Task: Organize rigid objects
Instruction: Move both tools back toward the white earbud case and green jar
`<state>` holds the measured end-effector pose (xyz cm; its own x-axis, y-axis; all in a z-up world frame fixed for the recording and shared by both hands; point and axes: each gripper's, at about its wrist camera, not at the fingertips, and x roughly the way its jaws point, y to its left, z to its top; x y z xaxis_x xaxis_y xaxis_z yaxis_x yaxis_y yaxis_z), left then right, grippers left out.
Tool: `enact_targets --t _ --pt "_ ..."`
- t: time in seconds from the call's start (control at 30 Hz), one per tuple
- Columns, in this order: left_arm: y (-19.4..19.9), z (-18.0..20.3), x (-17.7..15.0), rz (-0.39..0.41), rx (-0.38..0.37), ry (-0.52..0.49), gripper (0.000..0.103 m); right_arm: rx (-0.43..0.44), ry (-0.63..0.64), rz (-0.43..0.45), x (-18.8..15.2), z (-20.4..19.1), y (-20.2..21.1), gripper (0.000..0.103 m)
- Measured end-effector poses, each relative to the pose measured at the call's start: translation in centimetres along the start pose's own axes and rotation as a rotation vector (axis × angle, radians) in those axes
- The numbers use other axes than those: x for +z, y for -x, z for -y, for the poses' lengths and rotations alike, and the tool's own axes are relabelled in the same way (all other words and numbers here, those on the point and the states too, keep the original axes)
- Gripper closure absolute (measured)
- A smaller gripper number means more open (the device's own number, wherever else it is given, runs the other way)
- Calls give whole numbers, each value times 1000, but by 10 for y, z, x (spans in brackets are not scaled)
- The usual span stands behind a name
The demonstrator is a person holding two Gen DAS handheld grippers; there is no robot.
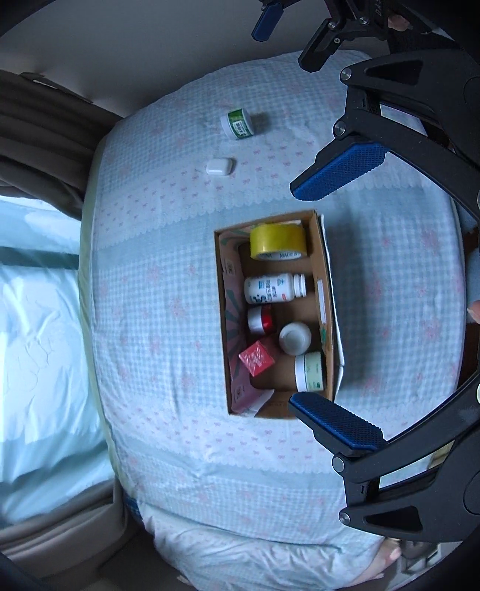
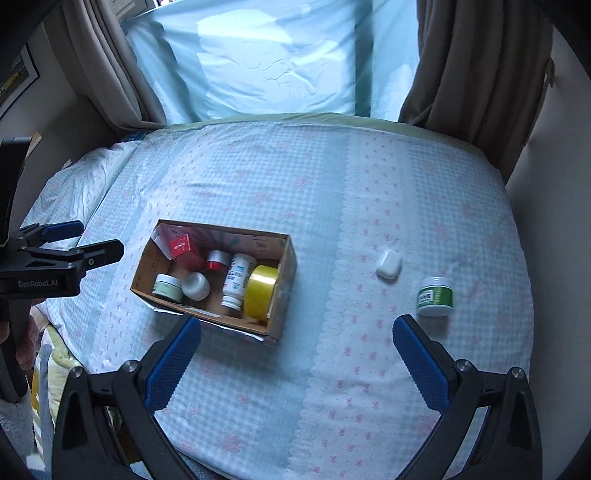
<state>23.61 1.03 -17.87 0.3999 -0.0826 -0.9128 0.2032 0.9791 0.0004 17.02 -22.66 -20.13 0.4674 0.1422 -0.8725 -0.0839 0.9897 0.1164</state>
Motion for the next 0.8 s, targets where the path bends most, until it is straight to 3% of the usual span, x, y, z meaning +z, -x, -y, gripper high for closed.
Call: enact_targets --t 0.3,0.43,0.6,0.8 --pt "-42 114 16 -71 -70 -44 0 -84 -2 -16 -29 111 7 0" --pt "-69 157 29 -104 -103 -83 0 -115 -66 -27 -32 152 -1 0" --pt "-121 200 46 -152 -139 -149 0 -136 -166 -62 -32 188 -29 0" --pt "-202 232 64 -228 -171 -153 1 -111 -240 -145 -28 218 -88 0"
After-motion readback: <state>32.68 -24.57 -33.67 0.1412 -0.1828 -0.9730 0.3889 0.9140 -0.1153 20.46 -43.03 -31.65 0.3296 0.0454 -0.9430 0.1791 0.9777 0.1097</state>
